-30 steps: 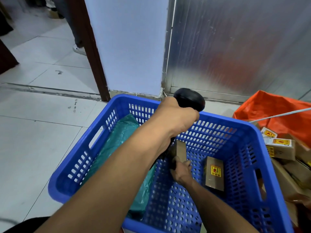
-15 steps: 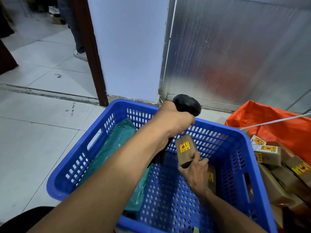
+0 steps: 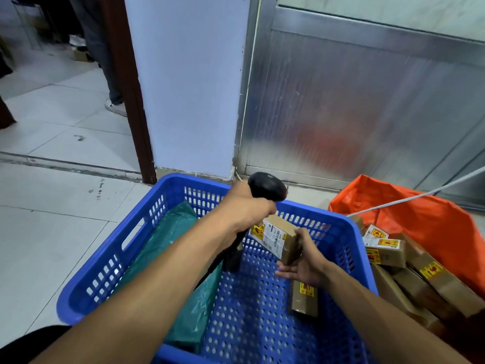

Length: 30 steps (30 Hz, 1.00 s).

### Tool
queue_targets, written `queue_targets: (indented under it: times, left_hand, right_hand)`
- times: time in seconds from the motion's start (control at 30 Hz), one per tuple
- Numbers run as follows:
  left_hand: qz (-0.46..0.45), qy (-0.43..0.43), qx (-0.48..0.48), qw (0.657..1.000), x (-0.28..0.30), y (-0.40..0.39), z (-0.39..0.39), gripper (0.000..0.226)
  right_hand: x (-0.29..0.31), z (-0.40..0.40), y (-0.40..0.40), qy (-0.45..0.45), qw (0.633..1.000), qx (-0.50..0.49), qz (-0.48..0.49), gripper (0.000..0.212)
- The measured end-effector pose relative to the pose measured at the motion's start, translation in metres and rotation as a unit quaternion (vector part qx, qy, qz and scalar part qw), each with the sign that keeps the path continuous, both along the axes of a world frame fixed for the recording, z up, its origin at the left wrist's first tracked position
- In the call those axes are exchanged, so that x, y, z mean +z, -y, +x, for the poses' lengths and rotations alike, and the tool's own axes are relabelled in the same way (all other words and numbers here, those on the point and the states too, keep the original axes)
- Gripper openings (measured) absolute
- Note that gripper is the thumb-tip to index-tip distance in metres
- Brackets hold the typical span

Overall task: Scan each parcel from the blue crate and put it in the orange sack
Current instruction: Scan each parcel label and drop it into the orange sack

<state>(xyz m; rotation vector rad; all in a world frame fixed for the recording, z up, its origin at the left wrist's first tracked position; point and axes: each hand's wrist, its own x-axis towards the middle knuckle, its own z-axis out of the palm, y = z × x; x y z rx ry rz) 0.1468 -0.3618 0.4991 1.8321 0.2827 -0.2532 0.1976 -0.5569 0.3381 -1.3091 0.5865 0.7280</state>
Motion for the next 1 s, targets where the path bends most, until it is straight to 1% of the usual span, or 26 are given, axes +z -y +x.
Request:
queue_targets:
  times: [0.13, 0.23, 0.3, 0.43, 0.53, 0.67, 0.9, 1.0]
  left_hand:
    - [0.01, 0.012, 0.007, 1.0, -0.005, 0.005, -0.001, 0.031]
    - [0.02, 0.027, 0.009, 0.999, -0.008, 0.01, -0.001, 0.031]
    - [0.032, 0.033, 0.011, 0.999, -0.009, 0.012, 0.0, 0.026]
    - [0.075, 0.052, 0.014, 0.996, -0.013, 0.014, 0.003, 0.022]
    - [0.089, 0.062, 0.015, 0.994, -0.014, 0.016, 0.003, 0.02]
    - [0.099, 0.061, 0.006, 0.993, -0.018, 0.021, 0.003, 0.019]
    - [0.099, 0.048, -0.012, 0.994, -0.025, 0.027, 0.003, 0.021]
    - [0.095, 0.045, -0.022, 0.994, -0.025, 0.028, 0.003, 0.018]
  right_hand:
    - [0.036, 0.007, 0.01, -0.015, 1.0, -0.003, 0.018, 0.062]
    - [0.061, 0.012, 0.016, -0.006, 0.999, -0.016, 0.028, 0.062]
    - [0.077, 0.014, 0.021, 0.0, 0.999, -0.024, 0.024, 0.061]
    - [0.1, 0.015, 0.033, 0.005, 1.0, -0.026, 0.005, 0.064]
    - [0.108, 0.01, 0.04, 0.006, 0.999, -0.032, 0.03, 0.068]
    - [0.11, 0.002, 0.048, 0.005, 0.995, -0.057, 0.078, 0.069]
    - [0.12, 0.005, 0.045, 0.015, 0.992, -0.082, 0.091, 0.064]
    - [0.121, 0.008, 0.043, 0.011, 0.99, -0.095, 0.101, 0.063]
